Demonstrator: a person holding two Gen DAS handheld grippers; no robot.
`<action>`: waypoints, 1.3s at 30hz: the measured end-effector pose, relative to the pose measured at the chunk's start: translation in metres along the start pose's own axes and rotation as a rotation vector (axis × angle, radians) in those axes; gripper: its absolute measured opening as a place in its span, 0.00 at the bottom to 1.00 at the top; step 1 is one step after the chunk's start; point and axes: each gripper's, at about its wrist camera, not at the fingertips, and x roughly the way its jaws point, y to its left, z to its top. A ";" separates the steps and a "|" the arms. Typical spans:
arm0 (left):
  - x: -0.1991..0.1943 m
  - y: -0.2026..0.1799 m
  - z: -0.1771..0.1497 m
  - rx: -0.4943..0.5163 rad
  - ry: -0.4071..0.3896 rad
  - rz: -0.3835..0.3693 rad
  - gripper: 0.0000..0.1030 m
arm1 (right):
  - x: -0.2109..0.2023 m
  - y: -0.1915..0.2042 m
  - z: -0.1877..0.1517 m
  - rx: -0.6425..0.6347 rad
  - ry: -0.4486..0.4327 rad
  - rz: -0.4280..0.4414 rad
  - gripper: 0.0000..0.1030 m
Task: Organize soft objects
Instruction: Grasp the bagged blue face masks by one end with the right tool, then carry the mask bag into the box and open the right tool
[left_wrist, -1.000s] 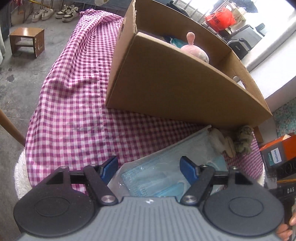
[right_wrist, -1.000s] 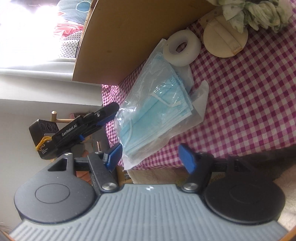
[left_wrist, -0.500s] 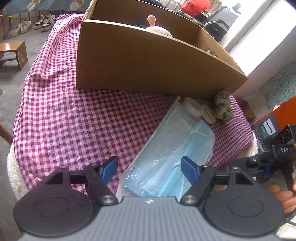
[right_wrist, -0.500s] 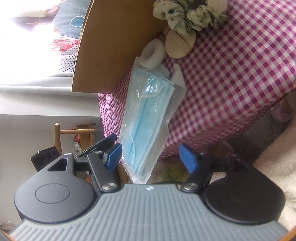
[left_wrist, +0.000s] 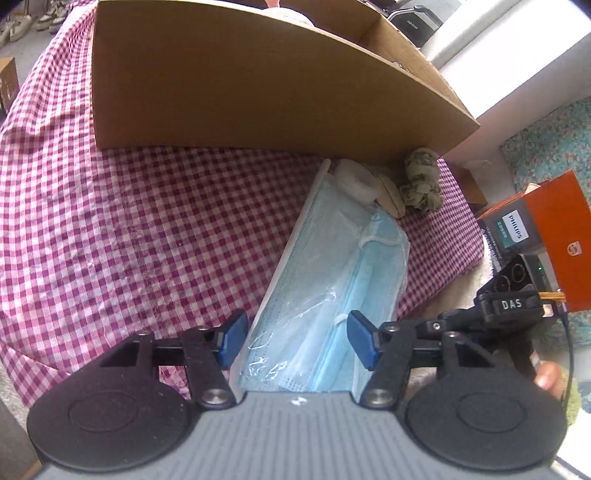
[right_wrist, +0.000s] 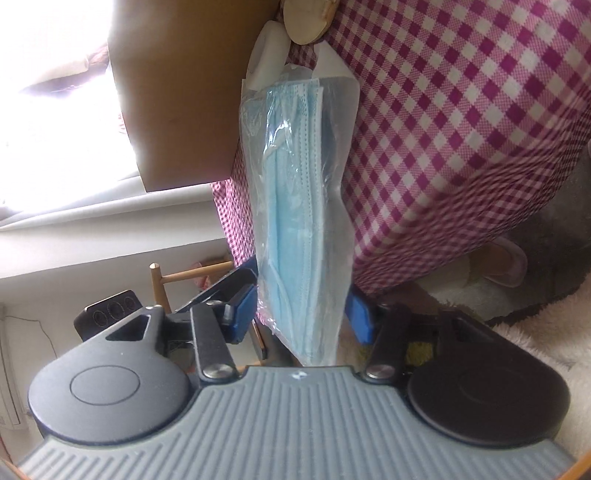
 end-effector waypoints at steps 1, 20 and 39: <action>-0.001 0.004 -0.001 -0.024 0.012 -0.029 0.49 | 0.000 0.000 -0.001 -0.004 0.000 0.009 0.39; -0.106 -0.011 -0.034 -0.138 -0.164 -0.153 0.45 | -0.027 0.146 -0.043 -0.445 0.114 0.012 0.14; -0.033 -0.101 0.178 0.017 -0.334 -0.172 0.48 | -0.112 0.283 0.144 -0.805 -0.208 -0.381 0.11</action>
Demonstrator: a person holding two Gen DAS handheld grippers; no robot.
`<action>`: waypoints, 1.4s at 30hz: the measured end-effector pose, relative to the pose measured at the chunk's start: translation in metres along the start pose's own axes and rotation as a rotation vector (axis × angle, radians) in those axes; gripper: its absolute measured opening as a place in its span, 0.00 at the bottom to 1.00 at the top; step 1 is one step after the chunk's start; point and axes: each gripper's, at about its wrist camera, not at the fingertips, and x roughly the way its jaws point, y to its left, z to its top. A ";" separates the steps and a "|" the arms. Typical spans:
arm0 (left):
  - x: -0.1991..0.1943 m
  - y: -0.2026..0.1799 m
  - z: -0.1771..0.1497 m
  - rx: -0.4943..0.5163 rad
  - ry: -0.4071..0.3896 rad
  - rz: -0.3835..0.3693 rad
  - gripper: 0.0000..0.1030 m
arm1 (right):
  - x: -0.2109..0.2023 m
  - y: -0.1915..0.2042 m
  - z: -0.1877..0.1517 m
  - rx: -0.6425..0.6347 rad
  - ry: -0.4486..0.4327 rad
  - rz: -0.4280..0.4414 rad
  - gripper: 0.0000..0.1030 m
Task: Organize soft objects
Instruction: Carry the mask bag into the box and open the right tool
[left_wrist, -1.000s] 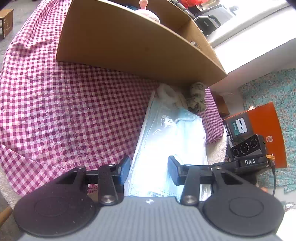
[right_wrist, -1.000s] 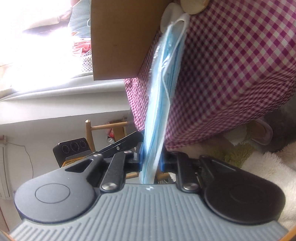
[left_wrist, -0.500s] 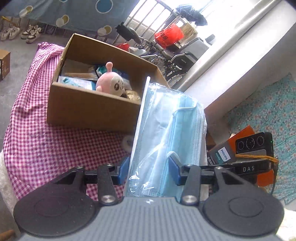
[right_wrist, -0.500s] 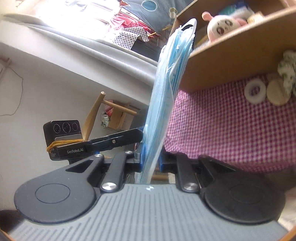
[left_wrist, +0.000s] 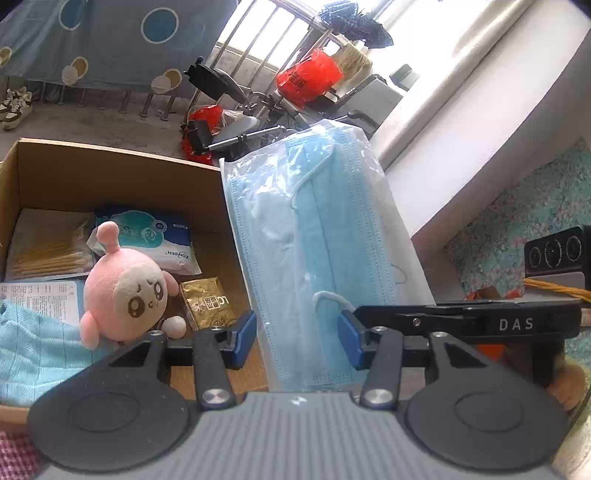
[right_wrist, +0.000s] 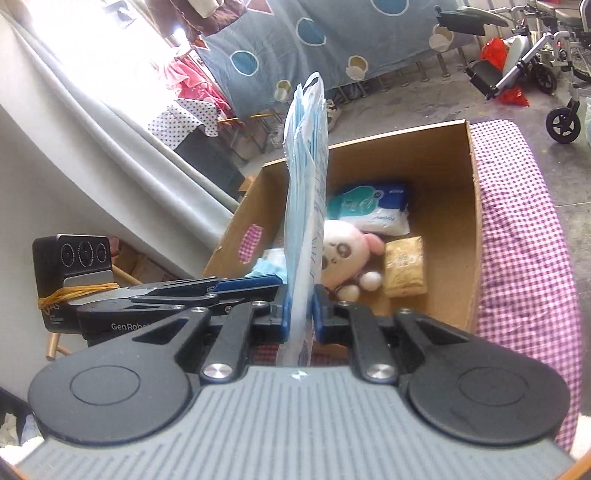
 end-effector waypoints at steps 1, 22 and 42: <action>0.010 -0.002 0.006 0.012 0.005 0.009 0.47 | 0.005 -0.009 0.011 0.001 0.011 -0.029 0.10; 0.147 0.048 0.059 -0.111 0.192 0.118 0.53 | 0.120 -0.067 0.046 -0.102 0.038 -0.470 0.10; 0.028 0.059 0.051 -0.106 -0.028 0.129 0.69 | 0.119 -0.037 0.044 -0.089 0.042 -0.559 0.22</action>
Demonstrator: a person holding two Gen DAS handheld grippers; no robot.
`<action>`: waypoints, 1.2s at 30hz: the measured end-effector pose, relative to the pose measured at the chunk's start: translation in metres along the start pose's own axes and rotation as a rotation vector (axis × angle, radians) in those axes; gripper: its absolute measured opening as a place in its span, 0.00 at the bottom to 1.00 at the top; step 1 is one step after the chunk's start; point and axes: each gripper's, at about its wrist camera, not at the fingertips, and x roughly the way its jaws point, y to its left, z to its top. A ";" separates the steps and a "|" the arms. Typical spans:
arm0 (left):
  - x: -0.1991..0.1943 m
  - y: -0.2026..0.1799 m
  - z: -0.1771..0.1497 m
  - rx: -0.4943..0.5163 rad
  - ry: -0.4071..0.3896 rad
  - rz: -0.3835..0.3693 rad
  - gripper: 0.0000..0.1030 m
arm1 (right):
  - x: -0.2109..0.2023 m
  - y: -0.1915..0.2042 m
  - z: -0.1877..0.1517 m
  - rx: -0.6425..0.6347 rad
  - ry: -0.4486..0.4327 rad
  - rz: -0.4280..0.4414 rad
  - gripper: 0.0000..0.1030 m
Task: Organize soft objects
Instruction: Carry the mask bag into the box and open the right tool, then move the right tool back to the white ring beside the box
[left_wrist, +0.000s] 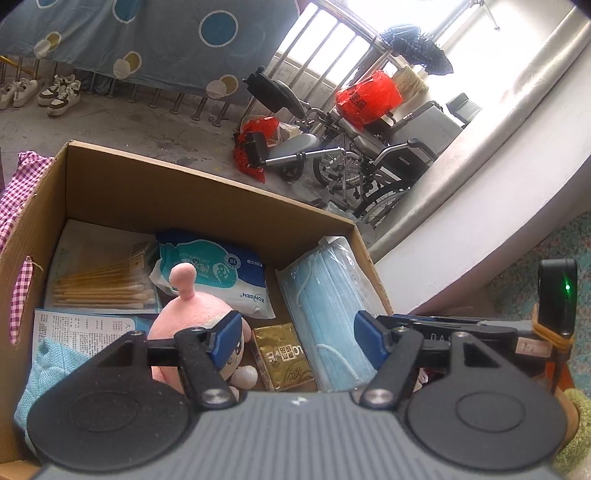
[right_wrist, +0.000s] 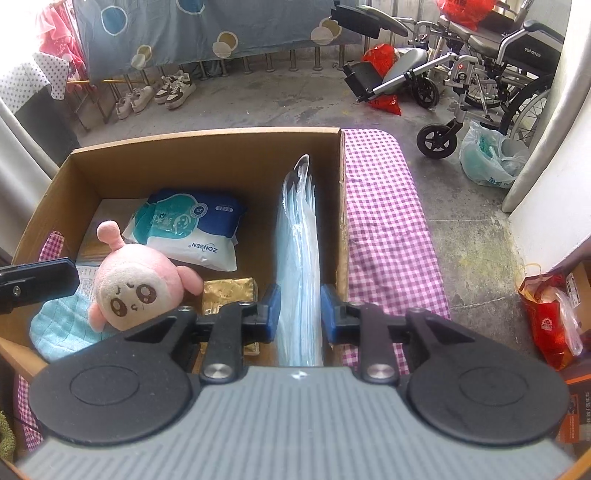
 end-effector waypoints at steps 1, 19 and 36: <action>-0.005 0.001 -0.001 0.001 -0.011 0.002 0.71 | -0.004 0.001 0.002 -0.001 -0.014 -0.002 0.22; -0.130 -0.003 -0.058 0.094 -0.168 -0.030 0.92 | -0.185 -0.023 -0.103 0.146 -0.334 0.446 0.54; -0.033 -0.034 -0.159 0.313 0.094 0.026 0.89 | -0.098 -0.067 -0.241 0.459 -0.098 0.417 0.60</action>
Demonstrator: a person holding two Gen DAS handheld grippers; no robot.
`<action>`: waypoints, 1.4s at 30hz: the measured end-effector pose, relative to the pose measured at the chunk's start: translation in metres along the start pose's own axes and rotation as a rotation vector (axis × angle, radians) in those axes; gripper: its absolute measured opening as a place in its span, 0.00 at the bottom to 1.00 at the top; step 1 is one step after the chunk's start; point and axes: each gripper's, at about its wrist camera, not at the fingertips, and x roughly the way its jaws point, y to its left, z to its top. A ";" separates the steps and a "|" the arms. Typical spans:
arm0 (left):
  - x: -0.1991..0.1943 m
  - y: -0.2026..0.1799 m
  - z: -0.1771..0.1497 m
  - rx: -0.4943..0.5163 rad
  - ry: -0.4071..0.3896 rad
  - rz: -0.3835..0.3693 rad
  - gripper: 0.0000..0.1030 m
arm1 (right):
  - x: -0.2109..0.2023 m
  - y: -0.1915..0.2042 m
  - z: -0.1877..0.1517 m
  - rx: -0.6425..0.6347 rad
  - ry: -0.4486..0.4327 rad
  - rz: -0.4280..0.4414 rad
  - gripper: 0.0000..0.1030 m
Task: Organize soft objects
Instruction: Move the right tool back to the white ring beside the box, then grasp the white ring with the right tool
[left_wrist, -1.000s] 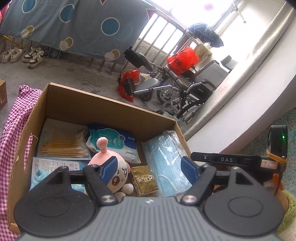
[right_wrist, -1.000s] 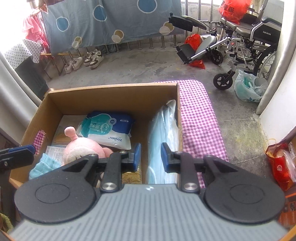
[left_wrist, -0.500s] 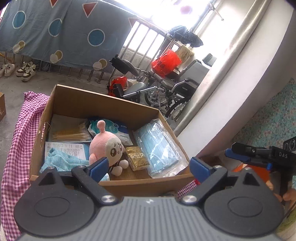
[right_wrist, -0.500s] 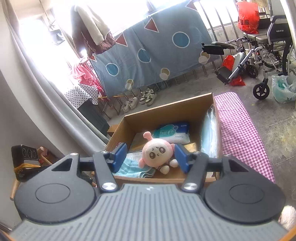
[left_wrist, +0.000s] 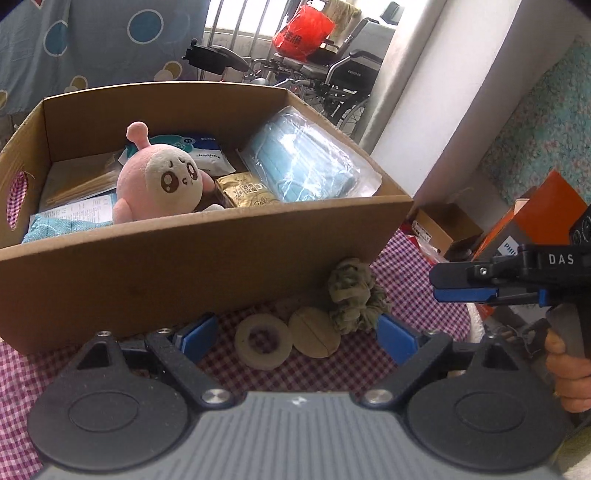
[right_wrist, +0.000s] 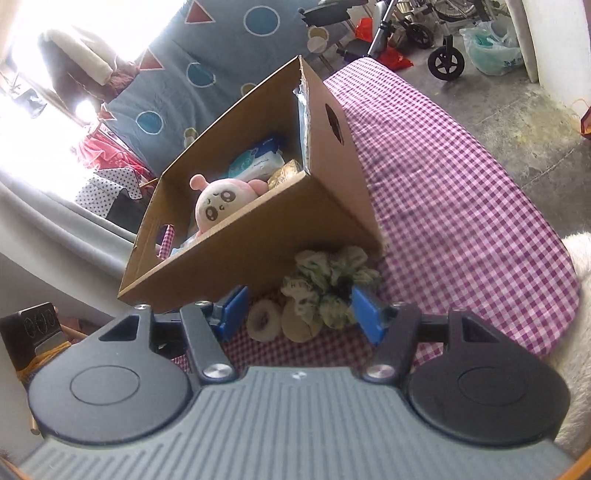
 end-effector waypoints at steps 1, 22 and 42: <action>0.006 -0.003 -0.002 0.020 0.016 0.025 0.89 | 0.005 -0.001 -0.001 -0.002 0.016 0.013 0.60; 0.071 -0.001 -0.018 0.227 0.178 0.177 0.46 | 0.087 0.027 0.004 -0.066 0.202 0.162 0.48; 0.043 0.015 -0.041 0.229 0.136 0.187 0.47 | 0.179 0.103 -0.001 -0.588 0.364 -0.063 0.19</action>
